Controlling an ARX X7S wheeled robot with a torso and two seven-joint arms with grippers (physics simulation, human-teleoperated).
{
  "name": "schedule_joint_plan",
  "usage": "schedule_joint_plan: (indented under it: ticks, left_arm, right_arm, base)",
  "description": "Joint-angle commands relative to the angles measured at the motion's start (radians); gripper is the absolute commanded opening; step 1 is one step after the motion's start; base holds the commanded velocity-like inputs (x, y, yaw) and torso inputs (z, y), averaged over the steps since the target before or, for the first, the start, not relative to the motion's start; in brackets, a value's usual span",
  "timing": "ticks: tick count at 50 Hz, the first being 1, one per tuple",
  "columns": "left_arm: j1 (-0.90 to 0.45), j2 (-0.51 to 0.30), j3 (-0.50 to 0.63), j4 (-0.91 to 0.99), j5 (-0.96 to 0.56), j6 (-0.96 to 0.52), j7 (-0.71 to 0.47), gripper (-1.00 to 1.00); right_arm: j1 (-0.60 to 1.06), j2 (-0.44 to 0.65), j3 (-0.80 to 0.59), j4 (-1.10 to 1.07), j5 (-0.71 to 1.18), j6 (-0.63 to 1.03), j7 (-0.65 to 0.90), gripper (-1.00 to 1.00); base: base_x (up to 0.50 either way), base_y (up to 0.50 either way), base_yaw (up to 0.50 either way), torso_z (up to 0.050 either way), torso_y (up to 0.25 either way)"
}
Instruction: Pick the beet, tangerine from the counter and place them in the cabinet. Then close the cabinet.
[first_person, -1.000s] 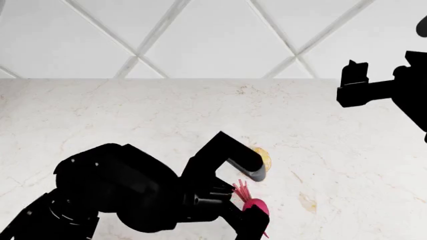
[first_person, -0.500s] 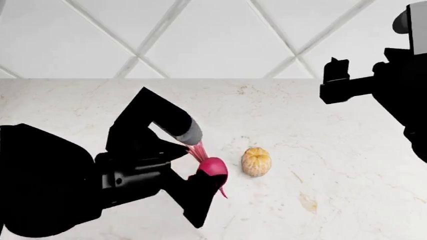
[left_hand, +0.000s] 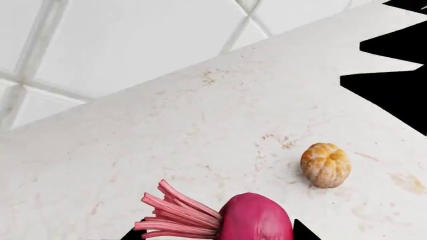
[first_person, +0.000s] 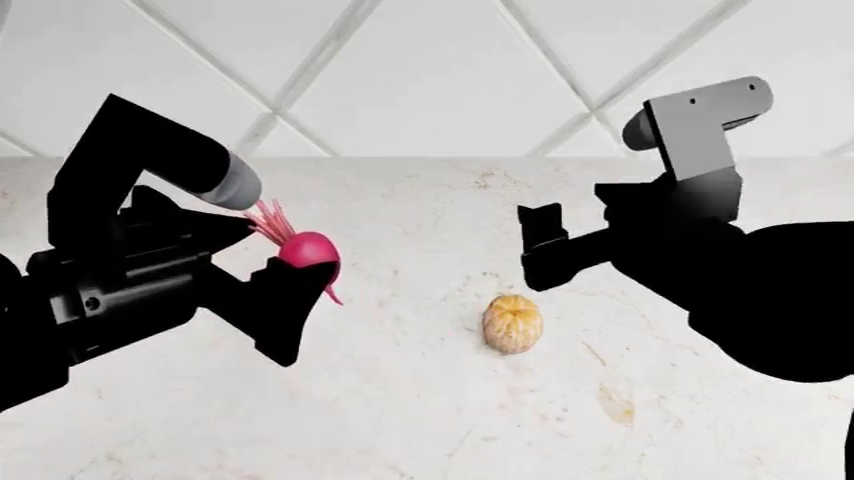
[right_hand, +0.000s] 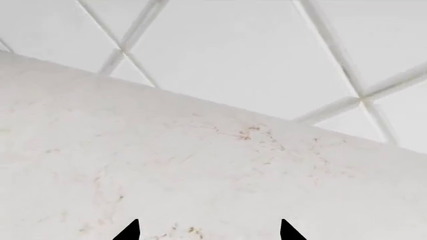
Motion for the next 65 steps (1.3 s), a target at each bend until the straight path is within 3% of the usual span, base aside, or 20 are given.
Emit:
schedule_joint_plan:
  ticks: [1, 37, 65]
  left_arm:
    - [0.009, -0.024, -0.022, -0.007, 0.034, -0.005, 0.021, -1.00]
    - [0.032, -0.026, -0.004, 0.004, 0.056, 0.010, 0.049, -1.00]
    - [0.050, -0.034, 0.010, 0.011, 0.067, 0.023, 0.064, -1.00]
  right_arm:
    - [-0.060, -0.024, -0.009, -0.006, 0.197, -0.002, 0.070, 1.00]
    - [-0.221, 0.005, -0.046, -0.060, 0.192, -0.044, 0.065, 1.00]
    - [-0.202, -0.010, -0.172, 0.030, -0.136, -0.055, -0.167, 1.00]
  base:
    - [0.00, 0.00, 0.00, 0.000, 0.000]
    - [0.00, 0.00, 0.00, 0.000, 0.000]
    - [0.00, 0.00, 0.00, 0.000, 0.000]
